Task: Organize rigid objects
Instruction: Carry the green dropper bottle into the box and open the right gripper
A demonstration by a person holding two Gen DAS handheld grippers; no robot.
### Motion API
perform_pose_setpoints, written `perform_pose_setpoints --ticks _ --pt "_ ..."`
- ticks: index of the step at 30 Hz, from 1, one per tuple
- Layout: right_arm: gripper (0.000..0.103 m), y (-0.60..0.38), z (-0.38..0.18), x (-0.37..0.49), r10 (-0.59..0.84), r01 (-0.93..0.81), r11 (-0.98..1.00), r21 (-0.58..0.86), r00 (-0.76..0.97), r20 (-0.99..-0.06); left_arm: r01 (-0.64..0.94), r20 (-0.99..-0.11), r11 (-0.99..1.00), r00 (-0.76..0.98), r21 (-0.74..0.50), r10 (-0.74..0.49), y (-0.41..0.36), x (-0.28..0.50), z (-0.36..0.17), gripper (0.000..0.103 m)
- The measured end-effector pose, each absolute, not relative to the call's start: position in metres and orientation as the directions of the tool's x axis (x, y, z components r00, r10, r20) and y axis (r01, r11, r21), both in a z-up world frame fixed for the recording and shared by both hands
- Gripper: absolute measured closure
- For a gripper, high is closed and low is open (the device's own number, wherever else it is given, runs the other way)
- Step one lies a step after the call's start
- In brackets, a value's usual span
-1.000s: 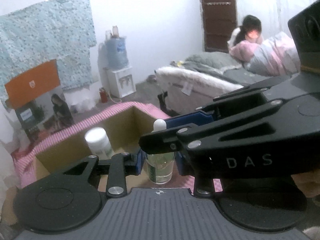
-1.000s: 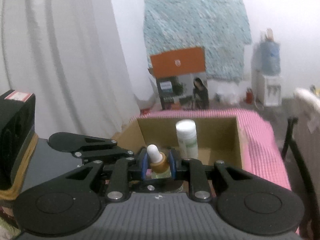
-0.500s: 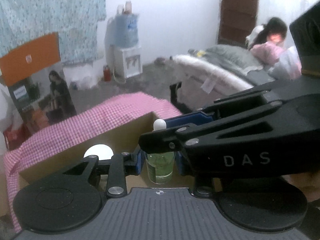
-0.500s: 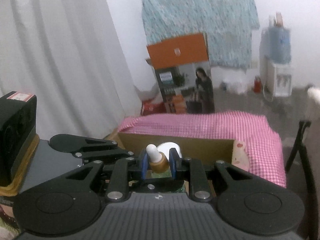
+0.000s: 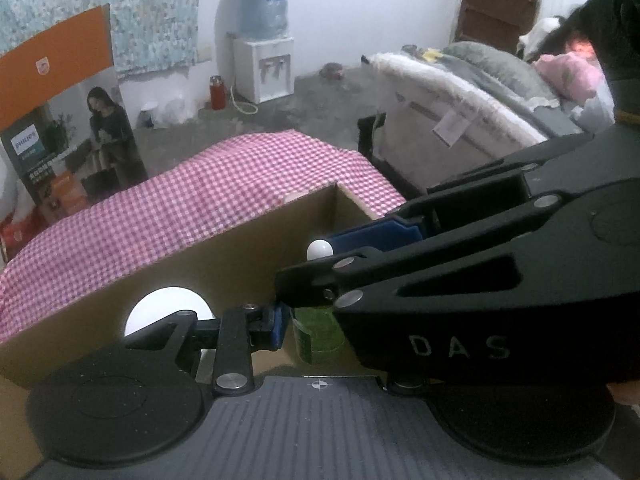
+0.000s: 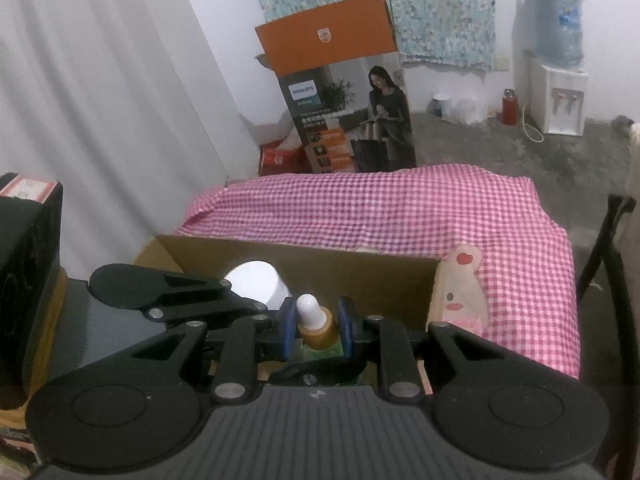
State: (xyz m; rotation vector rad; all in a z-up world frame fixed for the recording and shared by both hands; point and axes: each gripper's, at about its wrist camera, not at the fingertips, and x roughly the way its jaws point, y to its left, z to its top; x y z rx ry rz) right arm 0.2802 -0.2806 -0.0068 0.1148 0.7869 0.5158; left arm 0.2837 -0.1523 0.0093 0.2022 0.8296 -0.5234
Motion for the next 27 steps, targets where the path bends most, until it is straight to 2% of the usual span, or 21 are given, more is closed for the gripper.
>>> perform_pose_setpoints --ticks 15,18,20,22,24,25,27 --pt "0.077 -0.282 -0.013 0.288 0.489 -0.41 0.867 0.284 0.586 -0.646 0.51 -0.761 0.86 0.556 -0.005 -0.334 -0.158 0.291 0.004 0.069" --pt "0.076 -0.283 -0.007 0.281 0.49 -0.411 0.867 0.281 0.604 -0.628 0.512 -0.754 0.859 0.564 -0.001 -0.337 -0.158 0.286 0.01 0.065" --pt "0.076 -0.285 -0.001 0.273 0.488 -0.411 0.869 0.276 0.623 -0.611 0.513 -0.744 0.858 0.576 0.006 -0.339 -0.156 0.28 0.016 0.055" --pt "0.069 -0.287 0.007 0.262 0.484 -0.406 0.873 0.27 0.648 -0.589 0.516 -0.728 0.857 0.591 0.009 -0.348 -0.153 0.272 0.023 0.047" --pt "0.043 -0.291 0.014 0.249 0.48 -0.401 0.876 0.268 0.677 -0.558 0.521 -0.712 0.854 0.603 0.01 -0.36 -0.15 0.261 0.031 0.039" --pt "0.038 -0.293 0.017 0.242 0.48 -0.4 0.877 0.267 0.691 -0.541 0.522 -0.704 0.853 0.611 0.015 -0.362 -0.148 0.256 0.035 0.033" --pt "0.033 -0.298 0.024 0.225 0.466 -0.39 0.885 0.255 0.722 -0.512 0.522 -0.686 0.853 0.632 0.031 -0.361 -0.144 0.245 0.044 0.029"
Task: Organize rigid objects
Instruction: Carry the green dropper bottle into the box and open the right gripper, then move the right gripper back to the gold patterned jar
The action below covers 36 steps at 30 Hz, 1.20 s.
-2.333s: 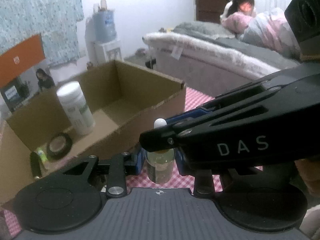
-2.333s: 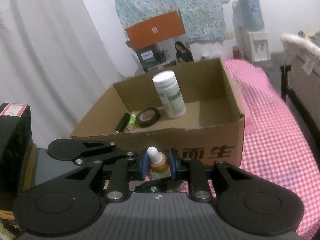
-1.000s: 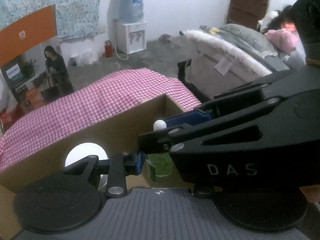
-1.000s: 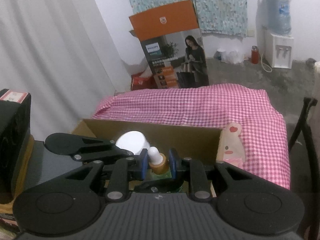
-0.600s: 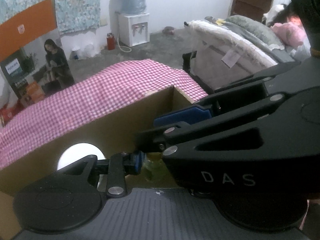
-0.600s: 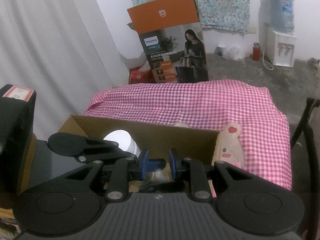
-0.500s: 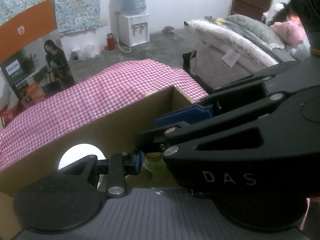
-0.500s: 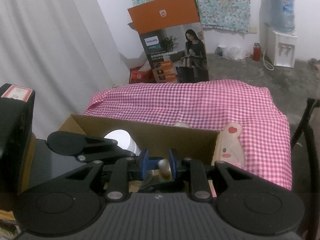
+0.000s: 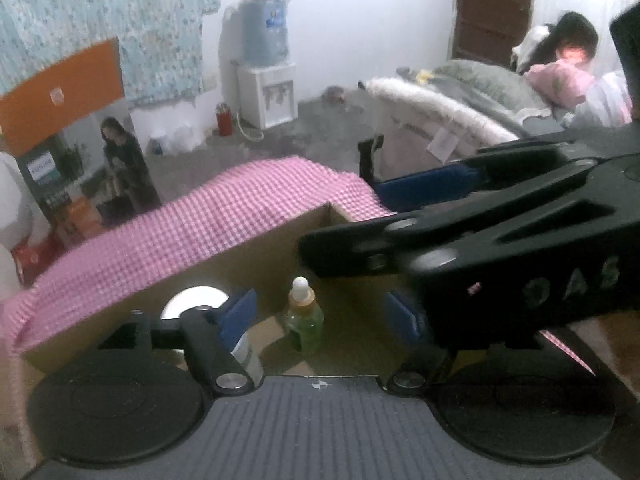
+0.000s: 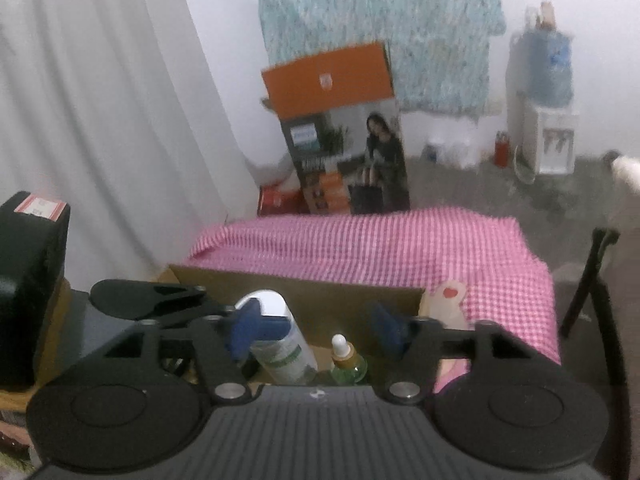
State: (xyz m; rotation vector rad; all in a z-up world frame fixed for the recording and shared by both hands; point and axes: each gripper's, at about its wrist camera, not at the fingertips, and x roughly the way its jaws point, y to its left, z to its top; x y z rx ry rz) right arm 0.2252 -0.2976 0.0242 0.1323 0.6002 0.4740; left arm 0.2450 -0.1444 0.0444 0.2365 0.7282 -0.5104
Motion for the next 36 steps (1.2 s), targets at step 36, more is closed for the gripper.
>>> perform_pose_setpoints --ticks 36 --pt "0.0 -0.262 0.051 -0.006 0.364 -0.353 0.929 0.112 0.82 -0.441 0.351 -0.587 0.929 0.729 -0.121 -0.352 -0.025 0.047 0.046 0.0"
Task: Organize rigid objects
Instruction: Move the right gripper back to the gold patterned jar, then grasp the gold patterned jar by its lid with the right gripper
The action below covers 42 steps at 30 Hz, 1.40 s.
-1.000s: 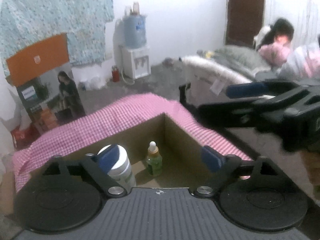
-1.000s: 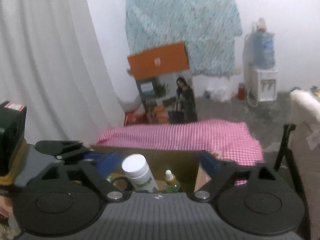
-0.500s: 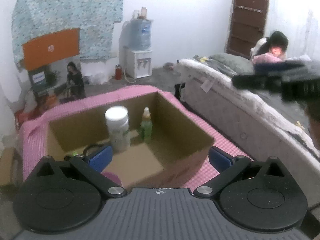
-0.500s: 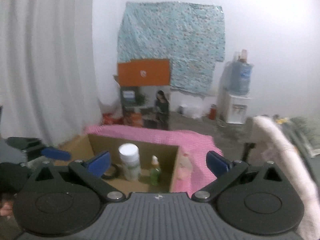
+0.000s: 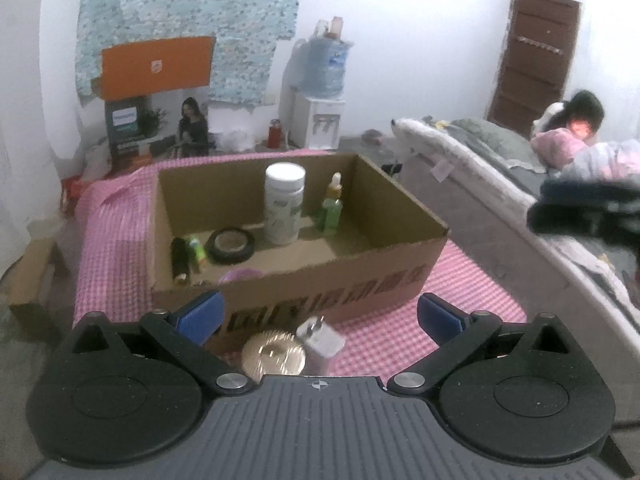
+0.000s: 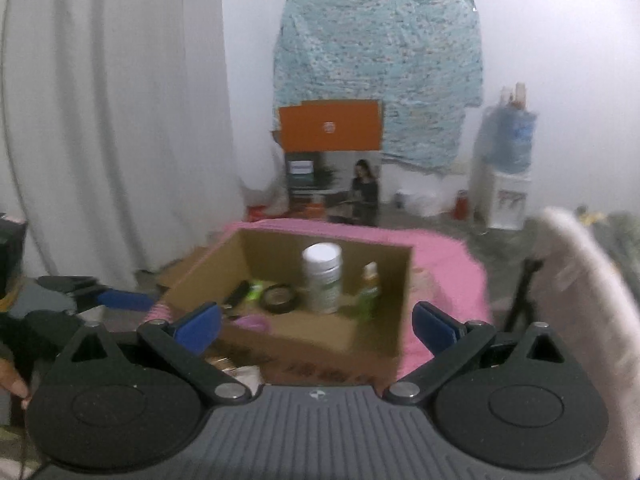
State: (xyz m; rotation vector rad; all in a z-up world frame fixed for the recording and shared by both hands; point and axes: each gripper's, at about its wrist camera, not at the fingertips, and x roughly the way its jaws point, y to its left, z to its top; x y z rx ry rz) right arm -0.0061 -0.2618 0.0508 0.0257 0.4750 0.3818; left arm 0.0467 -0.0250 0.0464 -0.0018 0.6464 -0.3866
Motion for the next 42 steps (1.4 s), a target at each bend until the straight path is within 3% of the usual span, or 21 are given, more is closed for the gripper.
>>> perform_pose_setpoints --ticks 12,23,26,29,33,42 --pt "0.0 -0.235 -0.009 -0.002 0.385 -0.252 0.912 0.324 0.798 -0.463 0.38 -0.625 0.925 0.722 -0.001 -0.297 -0.034 0.039 0.003 0.0" --pt "0.0 -0.205 -0.041 0.026 0.401 -0.257 0.91 0.325 0.744 -0.535 0.361 -0.67 0.932 0.697 0.021 -0.254 -0.024 0.065 -0.028 0.006" --pt "0.006 -0.198 -0.047 0.033 0.402 -0.265 0.911 0.316 0.735 -0.546 0.366 -0.68 0.93 0.687 0.023 -0.254 -0.023 0.071 -0.034 0.009" --pt "0.023 -0.191 -0.052 0.042 0.395 -0.265 0.916 0.301 0.728 -0.56 0.373 -0.694 0.928 0.67 0.008 -0.264 -0.021 0.077 -0.04 0.016" --pt "0.039 -0.18 -0.061 0.055 0.394 -0.274 0.918 0.286 0.705 -0.59 0.379 -0.712 0.925 0.647 -0.007 -0.271 -0.019 0.086 -0.047 0.027" --pt "0.049 -0.165 -0.075 0.07 0.392 -0.305 0.92 0.248 0.67 -0.631 0.404 -0.723 0.913 0.615 -0.055 -0.315 -0.017 0.098 -0.056 0.041"
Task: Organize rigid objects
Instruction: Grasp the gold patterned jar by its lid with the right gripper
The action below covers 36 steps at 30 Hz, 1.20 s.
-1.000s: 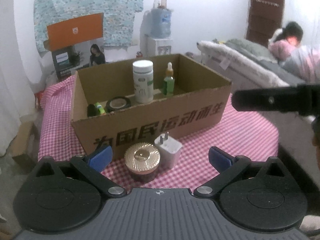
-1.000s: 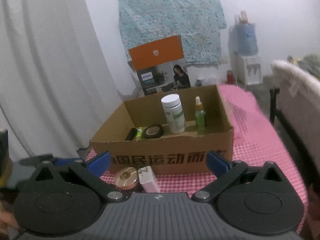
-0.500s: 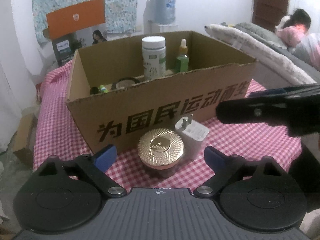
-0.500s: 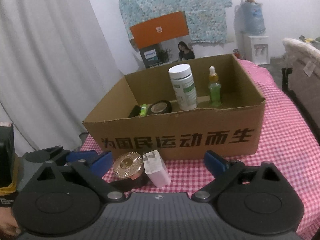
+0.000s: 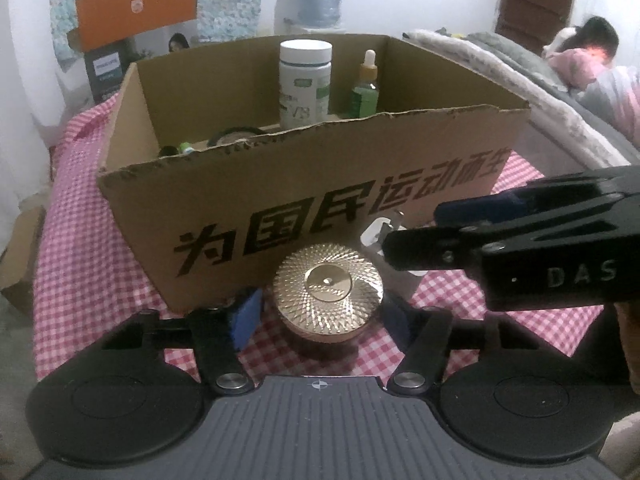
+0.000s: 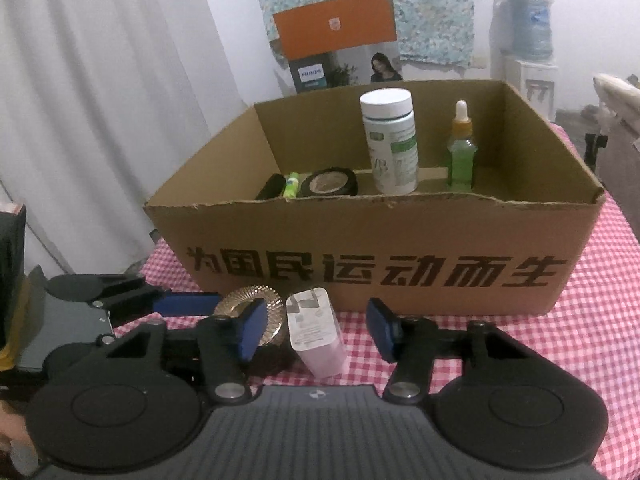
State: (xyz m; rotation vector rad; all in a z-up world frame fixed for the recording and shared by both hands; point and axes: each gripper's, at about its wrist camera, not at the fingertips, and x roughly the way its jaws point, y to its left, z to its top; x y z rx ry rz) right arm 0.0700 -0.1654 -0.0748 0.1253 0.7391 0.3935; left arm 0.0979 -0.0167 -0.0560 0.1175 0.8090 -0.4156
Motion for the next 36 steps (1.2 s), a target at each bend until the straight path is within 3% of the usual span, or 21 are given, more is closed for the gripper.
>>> perform_pose_setpoints --ticks 2,23,36 --pt "0.054 -0.164 -0.075 0.071 0.394 -0.307 0.919 0.249 0.664 -0.636 0.41 -0.72 0.91 0.614 -0.059 -0.323 -0.017 0.098 -0.057 0.044" --pt "0.055 -0.149 -0.087 0.052 0.507 -0.326 0.862 0.389 0.547 -0.666 0.462 -0.727 0.885 0.59 -0.052 -0.351 -0.01 0.057 -0.056 0.045" --pt "0.061 -0.149 -0.094 0.06 0.569 -0.307 0.821 0.482 0.51 -0.645 0.455 -0.731 0.888 0.582 -0.071 -0.357 -0.014 0.068 -0.059 0.045"
